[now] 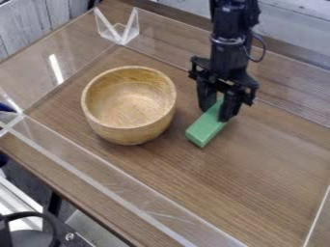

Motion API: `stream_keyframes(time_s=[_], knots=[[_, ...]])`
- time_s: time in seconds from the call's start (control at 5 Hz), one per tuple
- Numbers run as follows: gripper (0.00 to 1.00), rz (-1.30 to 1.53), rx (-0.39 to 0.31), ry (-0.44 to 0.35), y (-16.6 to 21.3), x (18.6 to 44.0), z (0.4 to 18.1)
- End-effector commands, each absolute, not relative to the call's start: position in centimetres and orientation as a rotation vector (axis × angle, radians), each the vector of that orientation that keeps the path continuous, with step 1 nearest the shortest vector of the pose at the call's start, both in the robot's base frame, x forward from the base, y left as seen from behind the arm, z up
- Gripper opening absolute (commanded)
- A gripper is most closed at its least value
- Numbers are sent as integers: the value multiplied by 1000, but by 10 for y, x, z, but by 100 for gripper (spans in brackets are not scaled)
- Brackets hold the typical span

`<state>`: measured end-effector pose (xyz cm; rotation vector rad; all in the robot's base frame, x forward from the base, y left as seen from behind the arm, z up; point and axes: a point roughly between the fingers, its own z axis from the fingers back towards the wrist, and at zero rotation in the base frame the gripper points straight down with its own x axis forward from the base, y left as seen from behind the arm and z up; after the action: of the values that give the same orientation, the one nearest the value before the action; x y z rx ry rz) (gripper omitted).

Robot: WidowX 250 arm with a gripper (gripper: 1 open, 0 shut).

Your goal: Remove the green block from inside the brown bowl and put it on the table

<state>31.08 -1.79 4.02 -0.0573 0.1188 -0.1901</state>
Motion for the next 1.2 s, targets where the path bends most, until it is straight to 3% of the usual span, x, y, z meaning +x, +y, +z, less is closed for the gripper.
stream_keyframes(time_s=[0.0, 1.0], knots=[[0, -181, -49, 52, -13, 326, 52], [0, -159, -54, 51, -3, 333, 36]])
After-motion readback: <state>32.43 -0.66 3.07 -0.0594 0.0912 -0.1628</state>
